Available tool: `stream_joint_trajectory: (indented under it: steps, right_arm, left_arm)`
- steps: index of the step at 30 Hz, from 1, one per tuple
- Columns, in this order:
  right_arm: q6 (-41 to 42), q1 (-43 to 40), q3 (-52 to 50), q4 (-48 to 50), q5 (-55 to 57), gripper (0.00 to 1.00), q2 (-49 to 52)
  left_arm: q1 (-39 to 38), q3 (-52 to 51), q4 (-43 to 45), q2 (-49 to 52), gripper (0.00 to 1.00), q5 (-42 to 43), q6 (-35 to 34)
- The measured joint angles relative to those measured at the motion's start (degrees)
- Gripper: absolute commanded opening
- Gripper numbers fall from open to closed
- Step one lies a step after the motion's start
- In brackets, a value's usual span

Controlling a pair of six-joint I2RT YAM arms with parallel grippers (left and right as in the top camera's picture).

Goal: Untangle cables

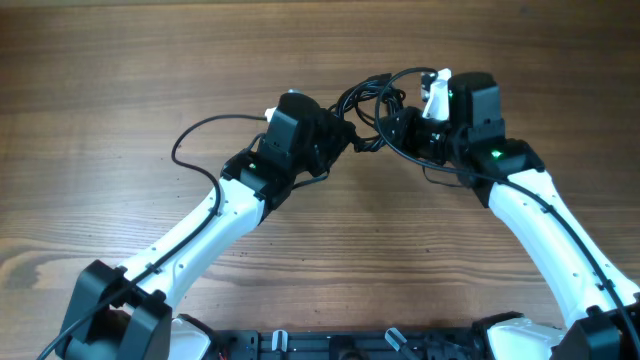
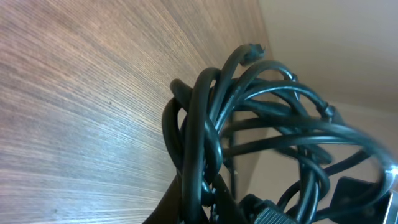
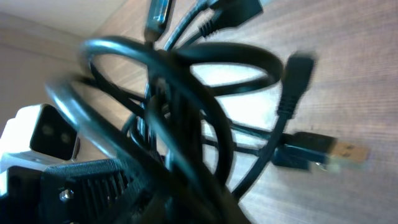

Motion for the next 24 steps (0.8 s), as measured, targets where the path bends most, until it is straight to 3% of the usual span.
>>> stream_joint_trajectory:
  steps: [5,10,16,20,21,24]
  right_arm:
    - [-0.9,-4.2,1.0,-3.8,-3.7,0.04,0.0]
    - [-3.7,-7.4,2.8,-4.5,-8.7,0.04,-0.3]
    - [-5.4,-7.6,4.4,-4.6,-12.3,0.04,-0.4]
    - [-7.6,-7.6,5.7,-4.8,-13.9,0.04,0.3]
    - [-9.4,-9.0,4.3,-6.8,-11.7,0.04,1.0]
    - [-12.6,-10.8,1.4,-7.7,-9.6,0.04,4.3]
  left_arm:
    - [1.5,-0.3,6.0,0.2,0.04,7.6,11.8]
    - [6.1,-1.3,15.6,0.2,0.04,22.0,15.0]
    - [12.0,-2.7,29.5,1.1,0.04,38.7,7.2]
    - [16.4,-3.3,42.0,2.3,0.04,49.4,-1.7]
    - [19.8,-2.9,47.0,2.0,0.04,50.2,-5.4]
    - [27.5,-1.7,50.1,0.0,0.04,52.5,-12.1]
